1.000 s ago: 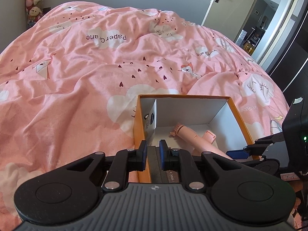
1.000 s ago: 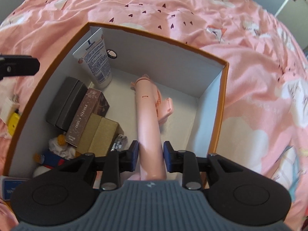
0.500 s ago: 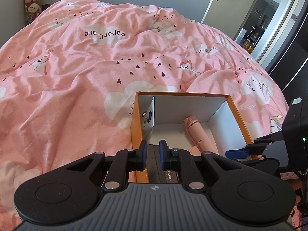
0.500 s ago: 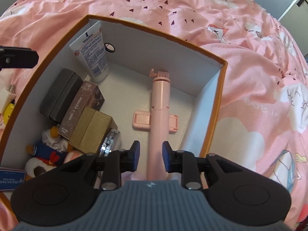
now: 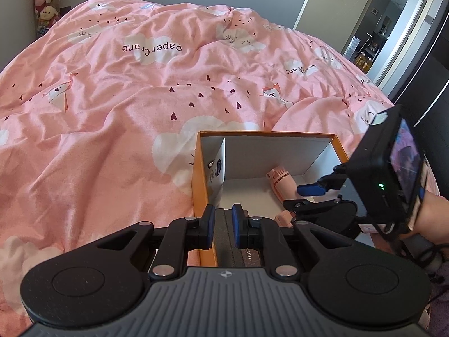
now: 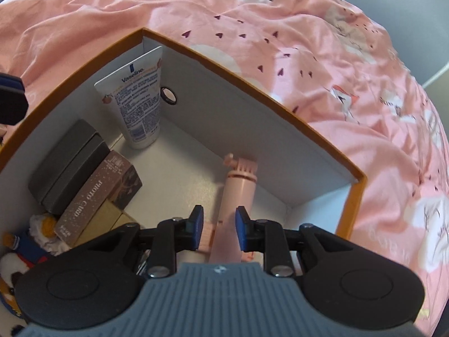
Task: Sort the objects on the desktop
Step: 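Open the right gripper to release the selfie stick while the left gripper releases the white card, then move the right gripper to the yellow tape measure and grasp it, then grasp the white charger plug with the left gripper while the right gripper lifts the tape measure, then lower the tape measure and the charger plug into the shoebox with both grippers and release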
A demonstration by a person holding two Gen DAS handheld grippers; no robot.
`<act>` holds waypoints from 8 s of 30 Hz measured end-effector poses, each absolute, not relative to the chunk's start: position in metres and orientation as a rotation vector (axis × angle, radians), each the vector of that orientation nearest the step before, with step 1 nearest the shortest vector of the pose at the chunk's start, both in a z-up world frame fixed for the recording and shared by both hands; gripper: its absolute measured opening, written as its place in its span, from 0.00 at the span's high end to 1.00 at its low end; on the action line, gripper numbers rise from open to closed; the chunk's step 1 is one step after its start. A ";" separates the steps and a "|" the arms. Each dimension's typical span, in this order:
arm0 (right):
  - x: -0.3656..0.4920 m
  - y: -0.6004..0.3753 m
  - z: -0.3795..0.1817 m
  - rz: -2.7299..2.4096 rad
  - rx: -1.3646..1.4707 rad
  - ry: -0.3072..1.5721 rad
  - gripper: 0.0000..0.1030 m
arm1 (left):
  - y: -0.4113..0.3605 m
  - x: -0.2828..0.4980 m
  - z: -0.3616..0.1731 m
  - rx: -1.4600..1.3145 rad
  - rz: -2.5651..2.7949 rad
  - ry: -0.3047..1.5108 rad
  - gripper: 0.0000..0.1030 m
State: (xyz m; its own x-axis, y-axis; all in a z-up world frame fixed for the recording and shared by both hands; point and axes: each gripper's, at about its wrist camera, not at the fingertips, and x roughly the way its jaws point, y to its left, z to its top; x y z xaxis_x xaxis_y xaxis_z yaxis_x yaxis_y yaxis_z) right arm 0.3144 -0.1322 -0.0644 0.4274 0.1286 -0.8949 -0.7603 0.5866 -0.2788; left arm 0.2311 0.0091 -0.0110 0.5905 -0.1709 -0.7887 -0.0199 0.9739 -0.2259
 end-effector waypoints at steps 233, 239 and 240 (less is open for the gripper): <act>0.331 -0.161 -0.044 0.960 -0.813 0.991 0.42 | -0.076 0.342 -0.069 0.322 -0.360 1.160 0.63; 0.316 -0.170 -0.033 0.868 -0.697 0.940 0.42 | -0.086 0.348 -0.082 0.362 -0.298 1.181 0.63; 0.314 -0.171 -0.031 0.835 -0.682 0.930 0.42 | -0.087 0.348 -0.082 0.369 -0.295 1.176 0.63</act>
State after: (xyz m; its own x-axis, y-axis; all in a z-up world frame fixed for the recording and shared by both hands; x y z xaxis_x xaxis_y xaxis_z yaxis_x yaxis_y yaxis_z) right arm 0.3139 -0.1714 -0.0309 0.3421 0.3128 -0.8861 -0.8473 0.5105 -0.1469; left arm 0.3483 -0.0873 -0.0823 0.3582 -0.0326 -0.9331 0.4118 0.9025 0.1266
